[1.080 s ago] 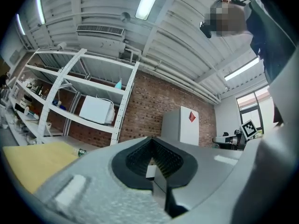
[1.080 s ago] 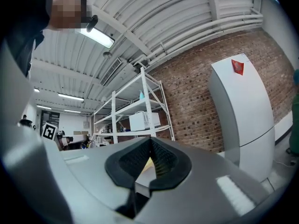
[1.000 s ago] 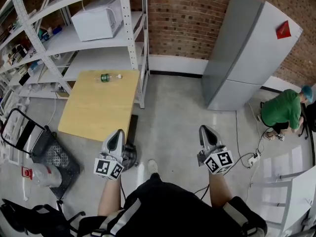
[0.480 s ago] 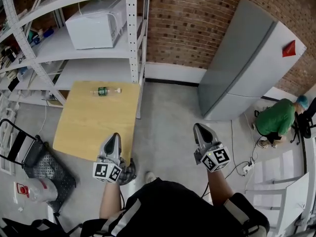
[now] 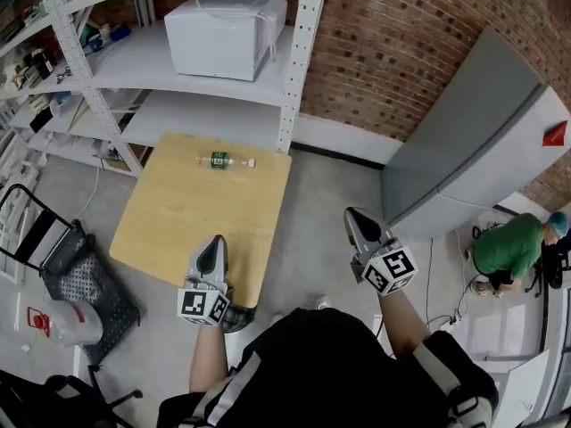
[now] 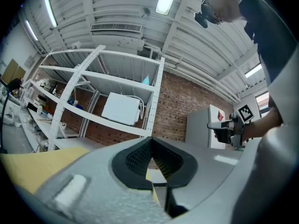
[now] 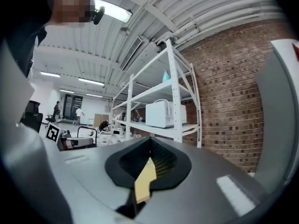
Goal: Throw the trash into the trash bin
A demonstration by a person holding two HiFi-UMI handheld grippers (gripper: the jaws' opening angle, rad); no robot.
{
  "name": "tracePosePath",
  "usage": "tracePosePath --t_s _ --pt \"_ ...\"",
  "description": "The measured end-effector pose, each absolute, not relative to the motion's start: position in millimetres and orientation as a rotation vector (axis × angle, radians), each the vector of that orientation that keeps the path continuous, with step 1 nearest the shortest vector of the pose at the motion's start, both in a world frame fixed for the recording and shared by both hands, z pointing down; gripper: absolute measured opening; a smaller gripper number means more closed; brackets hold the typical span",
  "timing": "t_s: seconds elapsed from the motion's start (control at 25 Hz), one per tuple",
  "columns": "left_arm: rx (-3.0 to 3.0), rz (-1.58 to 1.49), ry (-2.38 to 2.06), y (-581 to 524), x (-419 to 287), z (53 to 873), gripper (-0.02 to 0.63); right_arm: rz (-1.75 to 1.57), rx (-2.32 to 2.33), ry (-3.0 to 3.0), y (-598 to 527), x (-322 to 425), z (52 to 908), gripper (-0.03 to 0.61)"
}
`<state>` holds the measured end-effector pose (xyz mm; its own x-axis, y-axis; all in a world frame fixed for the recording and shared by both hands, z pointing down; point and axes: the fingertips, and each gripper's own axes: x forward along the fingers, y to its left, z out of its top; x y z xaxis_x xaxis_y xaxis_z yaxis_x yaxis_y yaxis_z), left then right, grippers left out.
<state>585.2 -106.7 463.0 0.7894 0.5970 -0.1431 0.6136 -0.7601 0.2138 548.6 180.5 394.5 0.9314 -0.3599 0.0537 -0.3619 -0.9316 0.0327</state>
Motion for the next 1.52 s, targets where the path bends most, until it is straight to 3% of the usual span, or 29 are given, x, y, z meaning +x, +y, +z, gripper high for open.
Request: tracePosePath --t_s 0.72,1.4,1.52 --pt "2.931 -0.172 0.475 -144 676 474 0.0 0.108 2.749 -1.263 77 763 464 0.006" --pt "2.921 -0.033 0.116 -160 754 515 0.0 0.349 2.466 -1.59 -19 915 558 0.071" --pt "2.915 0.001 0.082 -160 756 528 0.0 0.411 2.408 -1.61 -32 927 581 0.108"
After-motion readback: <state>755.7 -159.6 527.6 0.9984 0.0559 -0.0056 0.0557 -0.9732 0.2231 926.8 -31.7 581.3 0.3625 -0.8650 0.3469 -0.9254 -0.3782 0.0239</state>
